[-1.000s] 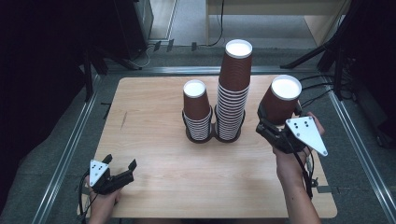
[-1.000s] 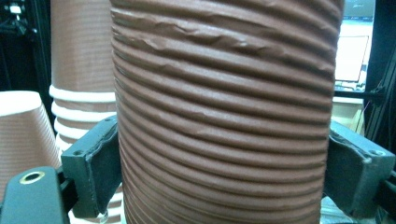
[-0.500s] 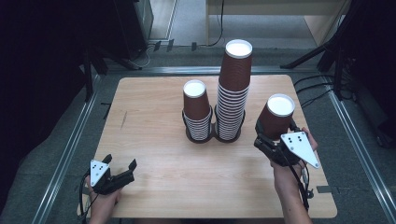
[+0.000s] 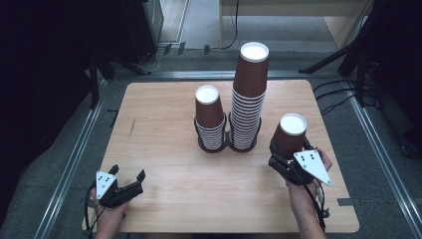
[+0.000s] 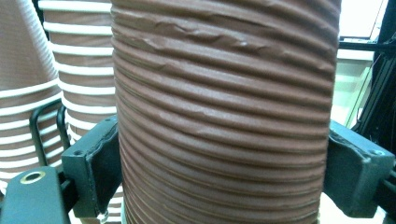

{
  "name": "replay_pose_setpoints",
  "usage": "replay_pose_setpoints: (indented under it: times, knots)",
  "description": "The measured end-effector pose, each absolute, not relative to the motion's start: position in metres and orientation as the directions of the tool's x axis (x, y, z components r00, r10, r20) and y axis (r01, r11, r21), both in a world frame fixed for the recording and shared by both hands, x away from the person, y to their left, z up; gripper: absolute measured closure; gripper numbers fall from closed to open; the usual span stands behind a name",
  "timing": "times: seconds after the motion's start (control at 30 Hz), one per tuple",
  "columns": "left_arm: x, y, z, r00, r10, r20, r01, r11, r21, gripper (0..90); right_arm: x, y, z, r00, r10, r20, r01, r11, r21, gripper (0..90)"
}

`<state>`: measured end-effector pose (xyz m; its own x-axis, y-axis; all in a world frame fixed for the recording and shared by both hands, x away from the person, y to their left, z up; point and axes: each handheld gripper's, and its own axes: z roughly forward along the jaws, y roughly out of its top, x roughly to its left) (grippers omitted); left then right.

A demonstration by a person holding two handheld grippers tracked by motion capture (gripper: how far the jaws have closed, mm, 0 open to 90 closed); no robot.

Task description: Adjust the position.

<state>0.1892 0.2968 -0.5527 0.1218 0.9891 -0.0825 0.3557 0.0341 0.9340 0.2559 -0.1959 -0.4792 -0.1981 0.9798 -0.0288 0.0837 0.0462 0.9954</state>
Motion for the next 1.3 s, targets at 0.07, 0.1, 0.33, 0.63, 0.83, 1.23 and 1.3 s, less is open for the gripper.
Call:
replay_pose_setpoints:
  times: [0.07, 0.1, 0.33, 0.63, 0.83, 1.23, 1.3]
  knots:
    - [0.189, 0.297, -0.553, 0.116, 0.99, -0.086, 0.355, 0.039, 0.934, 3.1, 0.256, -0.194, -0.484, -0.202, 0.979, -0.028, 0.093, 0.048, 0.994, 12.2]
    - [0.189, 0.297, -0.552, 0.112, 0.99, -0.086, 0.353, 0.041, 0.935, 3.1, 0.256, -0.193, -0.486, -0.203, 0.979, -0.036, 0.093, 0.056, 0.994, 12.2]
    - [0.19, 0.297, -0.552, 0.096, 0.991, -0.089, 0.348, 0.051, 0.936, 3.0, 0.255, -0.185, -0.493, -0.217, 0.974, -0.07, 0.099, 0.093, 0.991, 12.1]
    - [0.19, 0.297, -0.546, 0.112, 0.987, -0.112, 0.323, 0.07, 0.944, 3.0, 0.253, -0.167, -0.5, -0.245, 0.956, -0.161, 0.078, 0.186, 0.98, 12.1]
    - [0.194, 0.274, -0.533, 0.201, 0.976, -0.086, 0.289, 0.025, 0.957, 2.7, 0.253, -0.16, -0.505, -0.257, 0.947, -0.193, 0.081, 0.22, 0.972, 12.1]
    - [0.197, 0.215, -0.509, 0.392, 0.917, -0.072, 0.23, -0.021, 0.973, 2.3, 0.247, -0.143, -0.514, -0.308, 0.916, -0.257, 0.068, 0.29, 0.955, 12.0]
    - [0.195, 0.206, -0.507, 0.421, 0.904, -0.079, 0.228, -0.021, 0.974, 2.3, 0.247, -0.139, -0.516, -0.318, 0.911, -0.265, 0.07, 0.301, 0.951, 12.0]
